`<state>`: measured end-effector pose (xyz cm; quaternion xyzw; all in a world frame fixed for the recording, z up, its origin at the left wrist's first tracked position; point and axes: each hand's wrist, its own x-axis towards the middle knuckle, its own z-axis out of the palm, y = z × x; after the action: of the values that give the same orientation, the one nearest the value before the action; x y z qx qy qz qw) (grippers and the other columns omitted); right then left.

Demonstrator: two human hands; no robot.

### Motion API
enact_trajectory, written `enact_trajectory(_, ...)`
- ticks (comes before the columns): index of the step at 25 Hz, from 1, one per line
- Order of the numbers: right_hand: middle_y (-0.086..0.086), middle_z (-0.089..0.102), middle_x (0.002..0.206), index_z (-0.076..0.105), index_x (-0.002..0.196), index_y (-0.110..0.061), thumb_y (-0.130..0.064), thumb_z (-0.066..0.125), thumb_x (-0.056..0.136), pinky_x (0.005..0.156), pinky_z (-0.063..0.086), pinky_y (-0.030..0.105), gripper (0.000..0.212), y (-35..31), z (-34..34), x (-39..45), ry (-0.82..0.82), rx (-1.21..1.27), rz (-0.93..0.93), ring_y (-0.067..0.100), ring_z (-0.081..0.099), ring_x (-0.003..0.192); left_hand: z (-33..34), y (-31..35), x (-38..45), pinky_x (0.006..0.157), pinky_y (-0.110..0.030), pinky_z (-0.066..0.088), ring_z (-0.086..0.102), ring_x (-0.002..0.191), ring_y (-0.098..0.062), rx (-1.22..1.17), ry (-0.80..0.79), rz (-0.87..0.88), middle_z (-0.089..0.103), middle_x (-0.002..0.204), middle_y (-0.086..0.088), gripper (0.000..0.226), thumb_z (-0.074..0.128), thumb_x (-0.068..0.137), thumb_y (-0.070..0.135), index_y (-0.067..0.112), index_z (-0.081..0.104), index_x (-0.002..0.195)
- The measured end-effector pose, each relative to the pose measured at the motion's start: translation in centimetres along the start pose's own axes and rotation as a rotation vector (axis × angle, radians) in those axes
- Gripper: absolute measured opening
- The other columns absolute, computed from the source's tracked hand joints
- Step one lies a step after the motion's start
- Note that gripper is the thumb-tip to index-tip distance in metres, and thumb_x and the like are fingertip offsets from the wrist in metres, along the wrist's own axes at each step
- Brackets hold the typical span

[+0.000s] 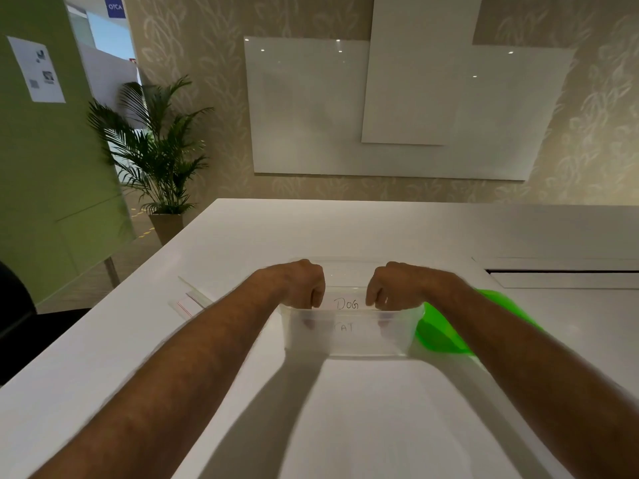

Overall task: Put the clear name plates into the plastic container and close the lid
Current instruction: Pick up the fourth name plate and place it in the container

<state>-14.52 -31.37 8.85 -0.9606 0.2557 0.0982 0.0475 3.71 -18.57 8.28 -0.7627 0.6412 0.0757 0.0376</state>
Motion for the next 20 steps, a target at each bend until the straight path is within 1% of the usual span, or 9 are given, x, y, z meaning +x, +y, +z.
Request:
enact_trajectory(1, -0.001, 0.073, 0.106, 0.072, 0.111, -0.024, -0.017, 0.071, 0.08, 0.087, 0.052, 0.027, 0.032, -0.1, -0.3, -0.2, 0.024, 0.062, 0.0, 0.017, 0.066, 0.096, -0.2, -0.2, -0.3, 0.084, -0.035, 0.059, 0.067, 0.09, -0.021, -0.022, 0.035, 0.014, 0.07, 0.097, 0.005, 0.019, 0.077, 0.077, 0.021, 0.02, 0.076, 0.096)
enact_trajectory(3, -0.002, 0.073, 0.109, 0.07, 0.115, -0.022, -0.033, 0.078, 0.078, 0.092, 0.052, 0.031, 0.04, -0.4, -0.9, -0.4, 0.143, 0.131, -0.004, 0.015, 0.066, 0.1, -0.5, -0.7, -1.1, 0.087, -0.034, 0.056, 0.066, 0.094, -0.018, -0.107, 0.119, 0.016, 0.068, 0.098, 0.006, 0.027, 0.079, 0.08, 0.027, 0.019, 0.073, 0.104)
enact_trajectory(5, -0.003, 0.071, 0.116, 0.067, 0.119, -0.021, -0.046, 0.071, 0.082, 0.094, 0.051, 0.034, 0.045, -1.1, -1.1, -0.6, 0.356, 0.172, -0.005, 0.015, 0.066, 0.104, -0.7, -1.5, -2.0, 0.09, -0.034, 0.054, 0.064, 0.103, -0.016, -0.15, 0.276, 0.035, 0.07, 0.11, 0.005, 0.036, 0.077, 0.082, 0.039, 0.021, 0.07, 0.112)
enact_trajectory(7, -0.002, 0.068, 0.124, 0.063, 0.125, -0.022, -0.05, 0.062, 0.088, 0.097, 0.049, 0.037, 0.047, -2.1, -0.9, -0.7, 0.551, 0.249, 0.017, 0.018, 0.063, 0.111, -0.4, -2.3, -3.2, 0.098, -0.037, 0.05, 0.059, 0.115, -0.017, -0.158, 0.431, 0.033, 0.068, 0.124, 0.006, 0.04, 0.07, 0.087, 0.043, 0.024, 0.066, 0.122)
enact_trajectory(9, 0.0, 0.062, 0.134, 0.055, 0.134, -0.022, -0.053, 0.052, 0.093, 0.102, 0.046, 0.04, 0.052, -3.5, -0.7, -0.7, 0.666, 0.242, 0.057, 0.022, 0.058, 0.121, -0.1, -3.0, -4.6, 0.103, -0.037, 0.047, 0.053, 0.126, -0.017, -0.149, 0.526, -0.014, 0.06, 0.136, 0.007, 0.046, 0.063, 0.091, 0.046, 0.027, 0.057, 0.133)
enact_trajectory(12, 0.005, 0.035, 0.157, 0.031, 0.15, -0.017, -0.057, 0.036, 0.097, 0.117, 0.028, 0.043, 0.066, -6.2, 0.1, -0.6, 0.694, 0.193, 0.088, 0.024, 0.032, 0.144, 0.8, -4.1, -6.6, 0.107, -0.038, 0.043, 0.043, 0.137, -0.017, -0.102, 0.632, -0.056, 0.048, 0.15, 0.003, 0.059, 0.052, 0.095, 0.052, 0.024, 0.043, 0.146)
enact_trajectory(15, 0.007, -0.002, 0.165, 0.001, 0.156, -0.017, -0.067, 0.018, 0.093, 0.12, 0.0, 0.046, 0.082, -8.7, 1.5, -0.1, 0.702, 0.073, 0.116, 0.026, -0.002, 0.152, 2.4, -5.6, -8.6, 0.119, -0.039, 0.025, 0.025, 0.149, -0.022, -0.021, 0.684, -0.107, 0.03, 0.161, -0.005, 0.075, 0.038, 0.095, 0.061, 0.016, 0.028, 0.154)
enact_trajectory(17, 0.007, -0.013, 0.164, -0.01, 0.155, -0.019, -0.074, 0.01, 0.086, 0.118, -0.008, 0.049, 0.09, -10.2, 2.4, 0.5, 0.712, 0.054, 0.144, 0.028, -0.012, 0.15, 3.6, -6.8, -10.0, 0.122, -0.044, 0.016, 0.014, 0.153, -0.024, 0.036, 0.681, -0.163, 0.018, 0.165, -0.007, 0.087, 0.027, 0.091, 0.07, 0.014, 0.018, 0.157)
enact_trajectory(20, 0.008, -0.018, 0.163, -0.014, 0.154, -0.019, -0.077, 0.011, 0.085, 0.117, -0.009, 0.053, 0.093, -12.0, 3.7, 1.0, 0.708, 0.052, 0.155, 0.03, -0.015, 0.15, 5.2, -8.6, -12.2, 0.123, -0.049, 0.013, 0.005, 0.154, -0.026, 0.092, 0.658, -0.239, 0.006, 0.166, -0.007, 0.097, 0.016, 0.085, 0.078, 0.014, 0.007, 0.158)
